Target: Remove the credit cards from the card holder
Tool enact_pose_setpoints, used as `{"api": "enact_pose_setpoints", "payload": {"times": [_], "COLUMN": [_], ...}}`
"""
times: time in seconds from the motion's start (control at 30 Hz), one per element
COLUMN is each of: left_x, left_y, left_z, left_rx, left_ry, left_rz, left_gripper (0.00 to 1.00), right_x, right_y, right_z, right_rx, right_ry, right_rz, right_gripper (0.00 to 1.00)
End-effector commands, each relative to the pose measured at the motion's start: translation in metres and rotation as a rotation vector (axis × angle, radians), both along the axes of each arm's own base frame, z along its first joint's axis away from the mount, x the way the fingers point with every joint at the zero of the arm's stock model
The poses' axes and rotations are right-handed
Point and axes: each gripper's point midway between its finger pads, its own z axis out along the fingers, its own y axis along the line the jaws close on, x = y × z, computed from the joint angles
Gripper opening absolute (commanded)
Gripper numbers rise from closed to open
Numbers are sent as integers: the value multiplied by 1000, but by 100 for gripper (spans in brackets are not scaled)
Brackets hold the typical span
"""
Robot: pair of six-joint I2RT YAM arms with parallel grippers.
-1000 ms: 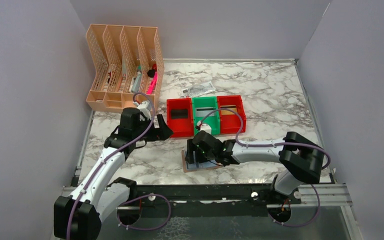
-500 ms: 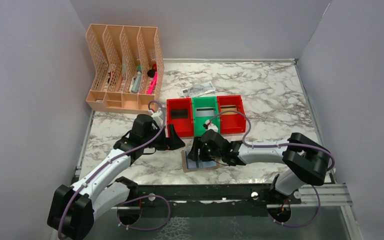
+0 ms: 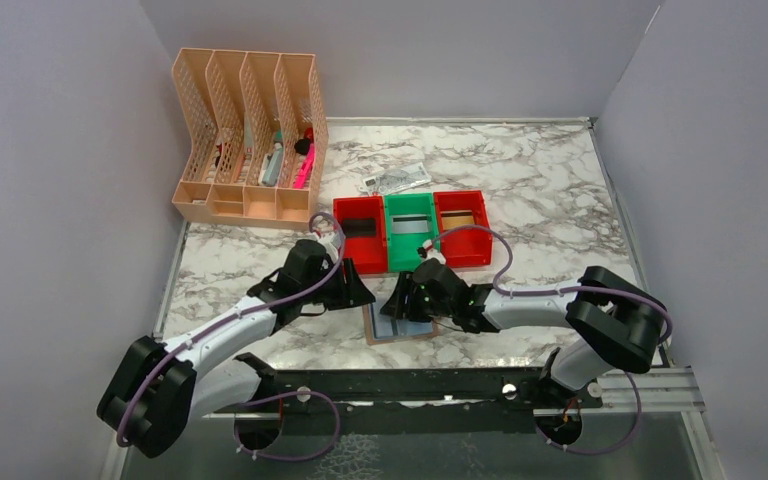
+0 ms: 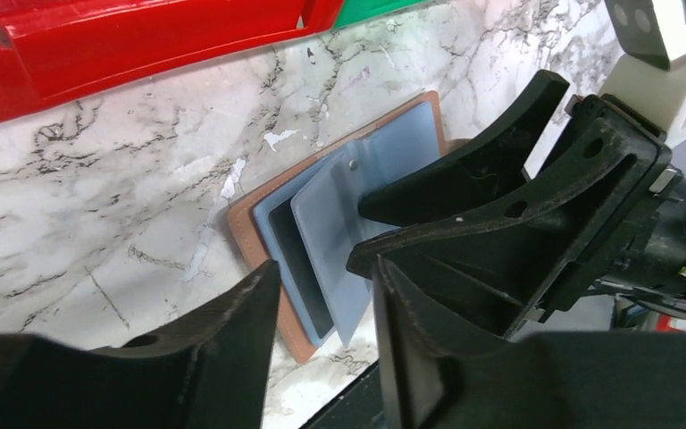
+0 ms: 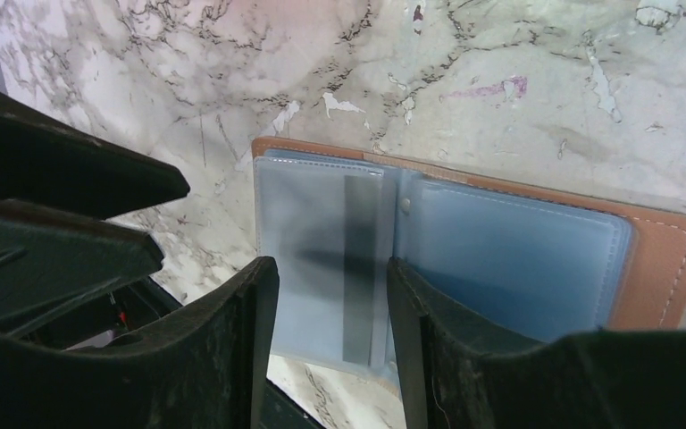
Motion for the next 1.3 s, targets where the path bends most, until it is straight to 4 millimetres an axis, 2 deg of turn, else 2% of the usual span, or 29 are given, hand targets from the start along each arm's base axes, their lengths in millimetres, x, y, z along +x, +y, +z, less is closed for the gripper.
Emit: {"api": "enact_pose_setpoints", "payload": {"times": [0.0, 0.1, 0.2, 0.4, 0.73, 1.1, 1.27], "left_x": [10, 10, 9, 1, -4, -7, -9], "left_y": [-4, -2, 1, -3, -12, -23, -27], "left_z": [-1, -7, -14, -22, -30, -31, -28], "left_rx": [-14, 8, 37, 40, 27, 3, -7], "left_ry": [-9, 2, 14, 49, 69, 78, 76], "left_rz": [54, 72, 78, 44, 23, -7, -24], "left_gripper": [38, 21, 15, 15, 27, 27, 24], "right_x": [-15, -14, -14, -13, -13, -13, -13], "right_y": [-31, -33, -33, -34, -34, -35, -35], "right_z": [-34, -33, -31, -32, -33, -33, -33], "right_rx": [-135, -141, -140, -146, -147, -146, -145], "right_ry": [89, 85, 80, 82, 87, 88, 91], "right_rz": [-26, -31, -34, -41, -44, -46, -49], "right_gripper": [53, 53, 53, 53, 53, 53, 53]}}
